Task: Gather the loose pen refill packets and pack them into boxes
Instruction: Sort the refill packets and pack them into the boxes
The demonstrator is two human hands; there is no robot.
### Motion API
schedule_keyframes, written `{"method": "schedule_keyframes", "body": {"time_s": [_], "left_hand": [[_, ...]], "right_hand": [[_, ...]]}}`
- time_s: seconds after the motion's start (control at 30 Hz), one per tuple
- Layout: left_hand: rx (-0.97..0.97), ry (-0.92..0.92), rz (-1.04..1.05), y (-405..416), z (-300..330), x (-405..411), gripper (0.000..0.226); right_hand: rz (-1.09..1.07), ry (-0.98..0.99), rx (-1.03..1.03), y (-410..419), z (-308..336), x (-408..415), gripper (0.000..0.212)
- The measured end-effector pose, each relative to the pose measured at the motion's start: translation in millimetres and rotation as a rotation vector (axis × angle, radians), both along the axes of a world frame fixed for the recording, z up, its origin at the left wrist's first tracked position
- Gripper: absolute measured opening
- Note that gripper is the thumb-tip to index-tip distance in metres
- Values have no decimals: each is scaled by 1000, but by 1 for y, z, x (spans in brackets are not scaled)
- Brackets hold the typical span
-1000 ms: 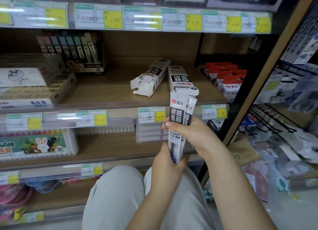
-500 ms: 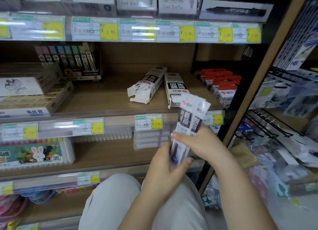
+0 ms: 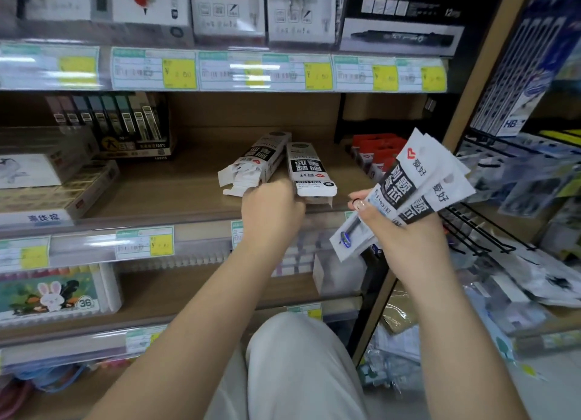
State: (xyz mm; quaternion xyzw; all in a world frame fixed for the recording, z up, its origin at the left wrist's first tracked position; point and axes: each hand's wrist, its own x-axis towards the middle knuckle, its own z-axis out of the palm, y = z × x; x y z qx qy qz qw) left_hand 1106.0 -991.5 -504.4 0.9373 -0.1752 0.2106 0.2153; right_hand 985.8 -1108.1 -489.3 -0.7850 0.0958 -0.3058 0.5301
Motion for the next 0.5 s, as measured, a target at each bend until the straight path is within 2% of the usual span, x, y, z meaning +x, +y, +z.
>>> {"method": "schedule_keyframes", "body": {"time_s": [0.1,0.27,0.43,0.5], "left_hand": [[-17,-30,16,2,10,2,11],[-159,-162,-2,17,31,-7,21],[-360,-277,-111,38,63,-40,42],[-412,-308,-151,45,74,-55,41]], "right_hand": [[-9,-12,-6,-1,0,-1,10],[-8,-58,33,0,3,0,10],[19,-61,79,6,9,-2,12],[18,-58,108,8,10,-3,15]]}}
